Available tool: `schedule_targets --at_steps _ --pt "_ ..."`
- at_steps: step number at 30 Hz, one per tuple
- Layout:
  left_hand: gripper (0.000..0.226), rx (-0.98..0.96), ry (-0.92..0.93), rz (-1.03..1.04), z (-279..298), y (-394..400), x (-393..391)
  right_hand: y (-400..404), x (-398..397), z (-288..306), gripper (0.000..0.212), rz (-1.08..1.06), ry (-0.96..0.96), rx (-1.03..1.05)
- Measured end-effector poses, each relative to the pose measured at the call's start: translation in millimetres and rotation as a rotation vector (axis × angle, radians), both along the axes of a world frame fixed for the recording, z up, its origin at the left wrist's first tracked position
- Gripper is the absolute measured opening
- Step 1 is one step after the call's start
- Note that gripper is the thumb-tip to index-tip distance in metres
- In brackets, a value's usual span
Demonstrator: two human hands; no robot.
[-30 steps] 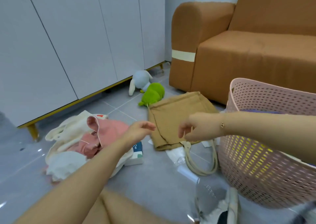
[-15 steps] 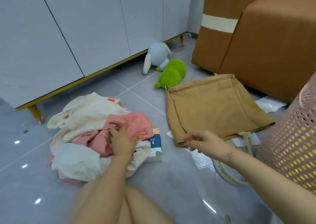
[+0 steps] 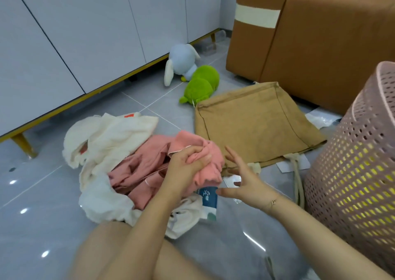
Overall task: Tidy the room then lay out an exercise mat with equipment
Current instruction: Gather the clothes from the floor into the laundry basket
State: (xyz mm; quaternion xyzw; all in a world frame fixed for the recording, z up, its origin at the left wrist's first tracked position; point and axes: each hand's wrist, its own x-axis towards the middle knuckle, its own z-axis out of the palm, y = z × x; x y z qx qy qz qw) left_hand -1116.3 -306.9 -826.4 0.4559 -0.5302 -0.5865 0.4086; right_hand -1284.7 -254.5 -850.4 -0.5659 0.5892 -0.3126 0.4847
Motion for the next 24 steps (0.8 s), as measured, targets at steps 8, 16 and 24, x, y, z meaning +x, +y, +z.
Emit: schedule_targets --at_steps 8,16,24 --pt "0.017 -0.068 0.146 -0.142 52 15 -45 -5 -13 50 0.035 -0.533 -0.424 -0.198" --pt "0.079 -0.296 -0.119 0.132 48 12 -35 -32 -50 143 0.026 -0.663 -0.74 -0.144" --pt "0.025 -0.059 -0.28 -0.176 26 37 -77 -18 -124 229 0.012 -0.637 -0.604 -0.169"
